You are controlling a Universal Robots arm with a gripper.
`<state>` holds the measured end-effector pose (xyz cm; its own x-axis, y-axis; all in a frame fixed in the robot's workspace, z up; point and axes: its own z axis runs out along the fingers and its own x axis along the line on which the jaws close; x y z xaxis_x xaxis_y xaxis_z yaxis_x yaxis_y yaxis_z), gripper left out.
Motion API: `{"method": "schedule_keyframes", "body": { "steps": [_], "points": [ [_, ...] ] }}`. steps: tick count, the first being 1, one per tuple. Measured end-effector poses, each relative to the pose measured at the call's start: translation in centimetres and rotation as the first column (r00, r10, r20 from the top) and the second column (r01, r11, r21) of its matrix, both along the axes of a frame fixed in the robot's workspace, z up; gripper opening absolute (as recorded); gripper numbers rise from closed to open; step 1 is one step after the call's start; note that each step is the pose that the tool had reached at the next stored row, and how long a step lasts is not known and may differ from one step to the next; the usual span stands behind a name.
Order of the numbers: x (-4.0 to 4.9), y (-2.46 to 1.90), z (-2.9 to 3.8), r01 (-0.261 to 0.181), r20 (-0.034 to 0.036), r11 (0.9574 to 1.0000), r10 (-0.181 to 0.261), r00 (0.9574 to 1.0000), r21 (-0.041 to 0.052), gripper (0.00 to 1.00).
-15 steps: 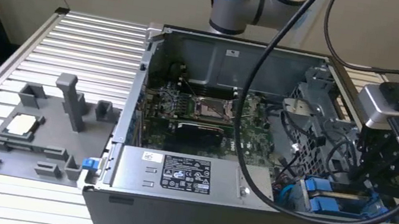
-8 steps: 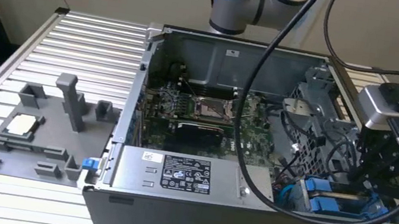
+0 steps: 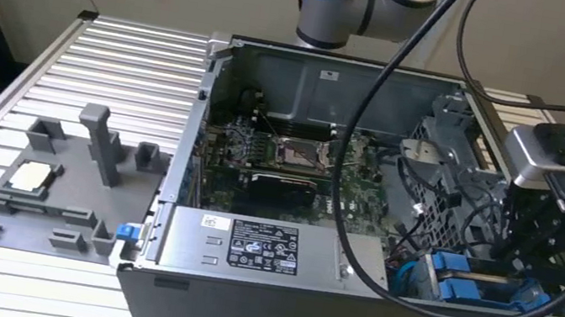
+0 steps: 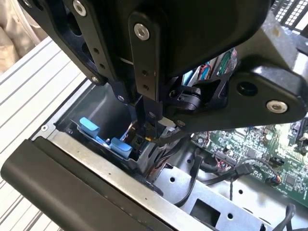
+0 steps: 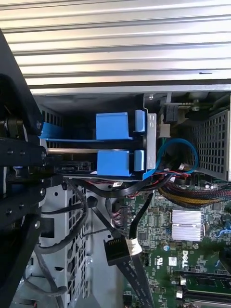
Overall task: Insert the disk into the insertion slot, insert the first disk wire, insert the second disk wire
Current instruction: 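Insert the first disk wire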
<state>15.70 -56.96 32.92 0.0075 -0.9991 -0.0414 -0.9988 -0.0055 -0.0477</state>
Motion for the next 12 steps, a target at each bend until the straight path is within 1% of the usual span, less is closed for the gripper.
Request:
{"method": "schedule_keyframes", "body": {
  "steps": [2,3,4,12],
  "points": [
    [0.0,-0.01,-0.02,0.0,0.0003,1.0,0.0,1.0,0.0006,0.2],
    [0.0,-0.01,0.12,0.0,0.0003,1.0,0.0,1.0,0.001,0.27],
    [0.0,-0.01,0.46,0.0,0.0002,1.0,0.0,1.0,0.0019,0.27],
    [0.0,-0.01,4.14,0.001,0.0003,1.0,-0.001,1.0,0.0016,0.27]
  ]
}}
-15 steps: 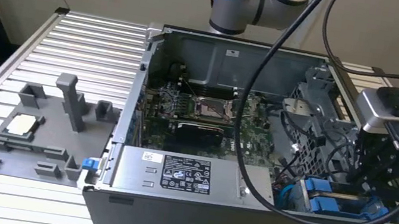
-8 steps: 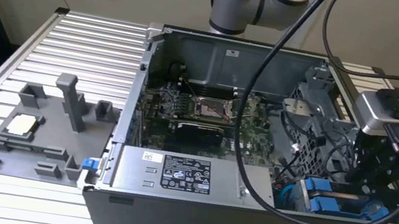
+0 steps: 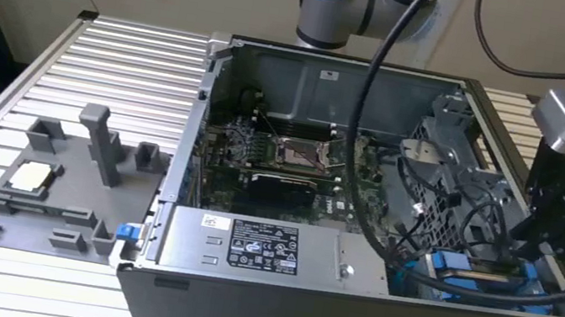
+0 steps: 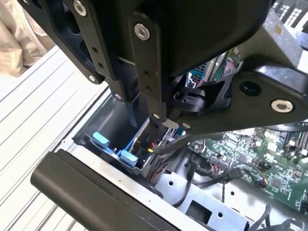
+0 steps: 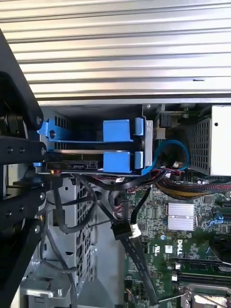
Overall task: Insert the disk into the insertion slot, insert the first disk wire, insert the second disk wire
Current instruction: 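Insert the first disk wire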
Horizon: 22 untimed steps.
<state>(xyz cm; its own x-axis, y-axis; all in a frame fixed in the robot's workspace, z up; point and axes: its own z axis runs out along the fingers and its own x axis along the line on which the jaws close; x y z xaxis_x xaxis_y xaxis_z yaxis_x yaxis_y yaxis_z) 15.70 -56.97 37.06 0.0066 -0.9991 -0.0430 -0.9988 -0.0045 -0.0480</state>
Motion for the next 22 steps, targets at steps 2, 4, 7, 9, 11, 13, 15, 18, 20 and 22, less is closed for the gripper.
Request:
{"method": "schedule_keyframes", "body": {
  "steps": [2,4,7,9,11,13,15,18,20,22],
  "points": [
    [0.0,0.0,0.91,0.0,0.0,1.0,0.0,1.0,-0.0003,0.27],
    [0.0,0.0,1.81,0.0,0.0,1.0,0.0,1.0,-0.0004,0.27],
    [0.0,0.0,2.45,0.0,0.0,1.0,0.0,1.0,-0.0002,0.27],
    [0.0,0.0,2.45,0.0,0.0,1.0,0.0,1.0,-0.0001,0.27],
    [0.0,0.0,2.45,0.0,0.0,1.0,0.0,1.0,-0.0001,0.27],
    [0.08,0.01,2.45,0.0,-0.0069,1.0,0.0,1.0,-0.0025,0.27],
    [0.25,0.03,2.47,0.0,-0.0364,1.0,0.0,0.9993,-0.0098,0.27],
    [0.29,0.03,2.46,0.0,-0.0463,0.9999,0.0,0.9989,-0.0113,0.27],
    [0.29,0.03,2.45,0.0,-0.0467,0.9999,0.0,0.9989,-0.0112,0.27],
    [0.28,0.11,2.44,0.0,-0.0468,0.9999,0.0,0.9989,-0.0111,0.27]
  ]
}}
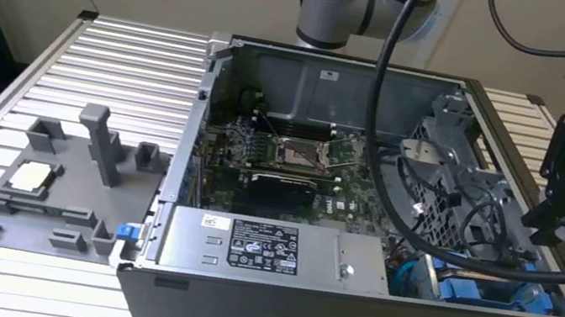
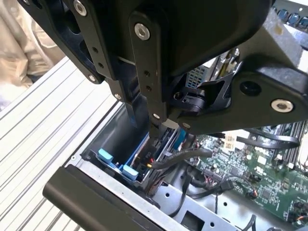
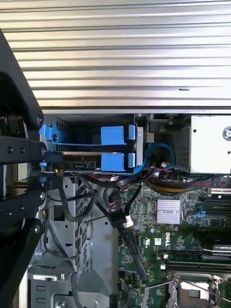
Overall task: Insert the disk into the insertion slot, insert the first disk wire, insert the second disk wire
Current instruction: 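Insert the first disk wire, then insert the second disk wire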
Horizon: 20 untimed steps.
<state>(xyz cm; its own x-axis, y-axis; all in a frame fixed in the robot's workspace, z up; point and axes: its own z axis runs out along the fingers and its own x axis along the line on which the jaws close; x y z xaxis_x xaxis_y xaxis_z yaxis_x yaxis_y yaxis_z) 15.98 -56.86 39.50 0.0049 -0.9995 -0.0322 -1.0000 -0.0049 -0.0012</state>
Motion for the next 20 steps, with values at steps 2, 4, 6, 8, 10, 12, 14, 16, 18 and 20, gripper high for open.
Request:
{"method": "schedule_keyframes", "body": {
  "steps": [2,4,6,8,10,12,14,16,18,20],
  "points": [
    [-0.06,0.33,0.01,0.0,0.0,1.0,0.0,1.0,-0.0009,0.27],
    [-0.17,0.7,0.01,0.0,0.0,1.0,0.0,1.0,-0.0011,0.27],
    [-0.31,1.28,0.01,0.0,0.0,1.0,0.0,1.0,-0.0011,0.27],
    [-0.42,2.1,0.01,0.0,0.0,1.0,0.0,1.0,-0.0011,0.27],
    [-0.51,2.97,0.01,0.0,0.0,1.0,0.0,1.0,-0.0012,0.27],
    [-0.61,3.78,0.01,0.0,0.0,1.0,0.0,1.0,-0.0011,0.27],
    [-0.72,4.49,0.01,0.0,0.0,1.0,0.0,1.0,-0.0011,0.27],
    [-1.32,4.63,-0.01,0.0,0.0021,1.0,0.0,1.0,-0.001,0.27],
    [-2.23,4.63,-0.04,0.0,0.0082,1.0,0.0,1.0,-0.0011,0.27],
    [-3.12,4.63,-0.11,0.0,0.0192,1.0,0.0,0.9998,-0.0011,0.27]
  ]
}}
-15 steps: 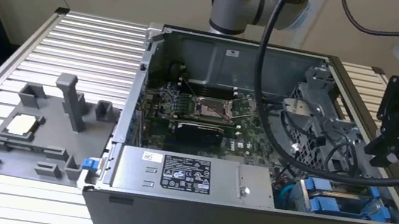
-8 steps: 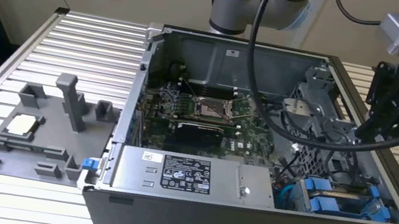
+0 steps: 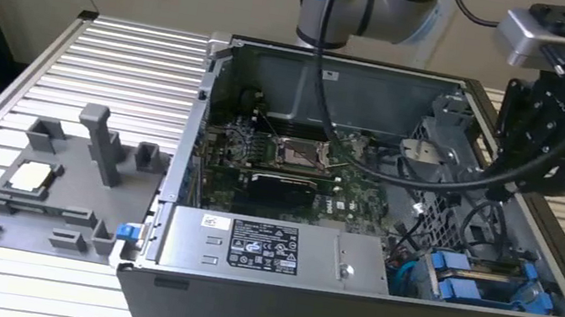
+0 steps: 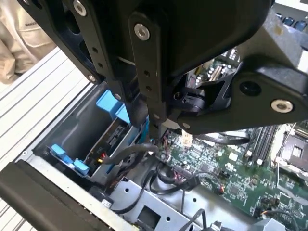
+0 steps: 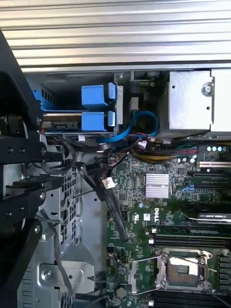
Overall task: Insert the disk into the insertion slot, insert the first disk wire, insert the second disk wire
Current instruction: 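Insert the second disk wire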
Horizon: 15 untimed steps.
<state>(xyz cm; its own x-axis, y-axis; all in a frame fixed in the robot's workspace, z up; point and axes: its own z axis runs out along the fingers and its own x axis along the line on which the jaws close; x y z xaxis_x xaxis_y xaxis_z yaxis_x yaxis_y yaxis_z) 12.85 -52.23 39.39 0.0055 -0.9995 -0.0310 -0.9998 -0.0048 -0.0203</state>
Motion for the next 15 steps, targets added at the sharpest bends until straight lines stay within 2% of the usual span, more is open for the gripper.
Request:
{"method": "schedule_keyframes", "body": {
  "steps": [7,9,12,15],
  "points": [
    [-3.17,0.0,-0.47,0.0,0.0495,1.0,0.0,0.9988,0.0,0.27],
    [-3.77,0.04,-0.65,0.0,0.055,1.0,0.0,0.9985,-0.0039,0.27],
    [-4.29,0.13,-0.88,-0.003,0.0598,0.9999,0.004,0.9982,-0.0171,0.27],
    [-4.69,0.33,-1.12,-0.006,0.07,0.9996,0.008,0.9975,-0.0289,0.27]
  ]
}}
